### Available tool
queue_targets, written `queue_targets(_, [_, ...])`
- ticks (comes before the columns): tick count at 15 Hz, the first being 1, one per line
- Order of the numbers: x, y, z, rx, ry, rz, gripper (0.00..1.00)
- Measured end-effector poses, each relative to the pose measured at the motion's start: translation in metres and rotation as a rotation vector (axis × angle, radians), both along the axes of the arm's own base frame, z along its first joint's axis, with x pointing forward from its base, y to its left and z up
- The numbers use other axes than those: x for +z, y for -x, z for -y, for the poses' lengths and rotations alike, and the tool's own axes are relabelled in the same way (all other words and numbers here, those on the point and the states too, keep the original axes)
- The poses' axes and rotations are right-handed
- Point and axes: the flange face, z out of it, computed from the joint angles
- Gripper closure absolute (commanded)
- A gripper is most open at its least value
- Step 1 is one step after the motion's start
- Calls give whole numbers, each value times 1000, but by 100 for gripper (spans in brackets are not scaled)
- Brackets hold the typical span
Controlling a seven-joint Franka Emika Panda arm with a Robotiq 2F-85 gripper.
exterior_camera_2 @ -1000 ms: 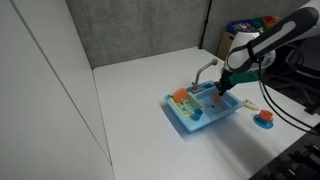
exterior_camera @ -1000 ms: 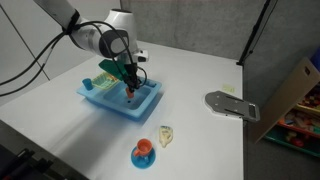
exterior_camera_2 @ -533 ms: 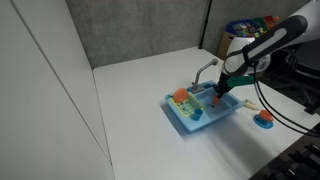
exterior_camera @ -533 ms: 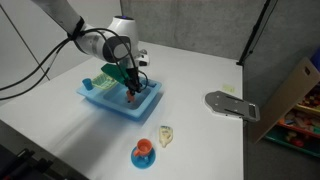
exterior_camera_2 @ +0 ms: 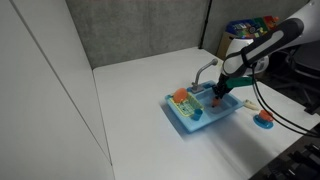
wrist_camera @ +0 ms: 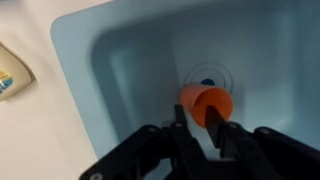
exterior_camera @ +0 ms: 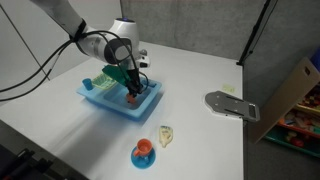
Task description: Pick the orange cup and put it in the sink
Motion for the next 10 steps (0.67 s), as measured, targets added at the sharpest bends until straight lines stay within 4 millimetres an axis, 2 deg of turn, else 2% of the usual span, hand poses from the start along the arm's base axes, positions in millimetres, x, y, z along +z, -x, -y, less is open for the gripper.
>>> queue_targets(5, [4, -2, 1, -2, 0, 7, 2])
queue_targets(10, [19, -6, 3, -5, 1, 28, 0])
